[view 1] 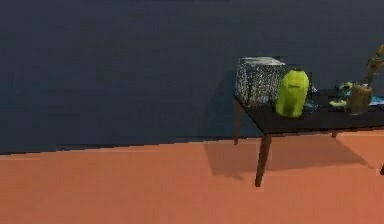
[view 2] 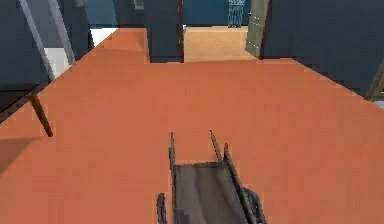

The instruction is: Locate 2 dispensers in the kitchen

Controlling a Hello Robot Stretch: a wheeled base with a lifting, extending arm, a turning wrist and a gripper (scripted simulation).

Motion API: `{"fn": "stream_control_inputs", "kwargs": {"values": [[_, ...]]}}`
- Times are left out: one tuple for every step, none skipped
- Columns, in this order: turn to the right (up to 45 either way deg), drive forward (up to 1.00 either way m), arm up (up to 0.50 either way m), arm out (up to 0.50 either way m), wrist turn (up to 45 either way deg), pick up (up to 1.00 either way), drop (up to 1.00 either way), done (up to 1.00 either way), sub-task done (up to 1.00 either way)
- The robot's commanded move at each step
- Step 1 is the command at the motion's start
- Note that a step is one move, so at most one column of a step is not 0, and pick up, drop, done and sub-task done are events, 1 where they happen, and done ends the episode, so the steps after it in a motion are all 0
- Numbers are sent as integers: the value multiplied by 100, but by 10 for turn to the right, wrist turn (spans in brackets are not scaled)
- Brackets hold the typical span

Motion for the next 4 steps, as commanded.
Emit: {"fn": "stream_control_inputs", "kwargs": {"values": [[120,0,0,0,0,0,0,0,0],[0,10,0,0,0,0,0,0,0],[240,0,0,0,0,0,0,0,0],[0,40,0,0,0,0,0,0,0]]}}
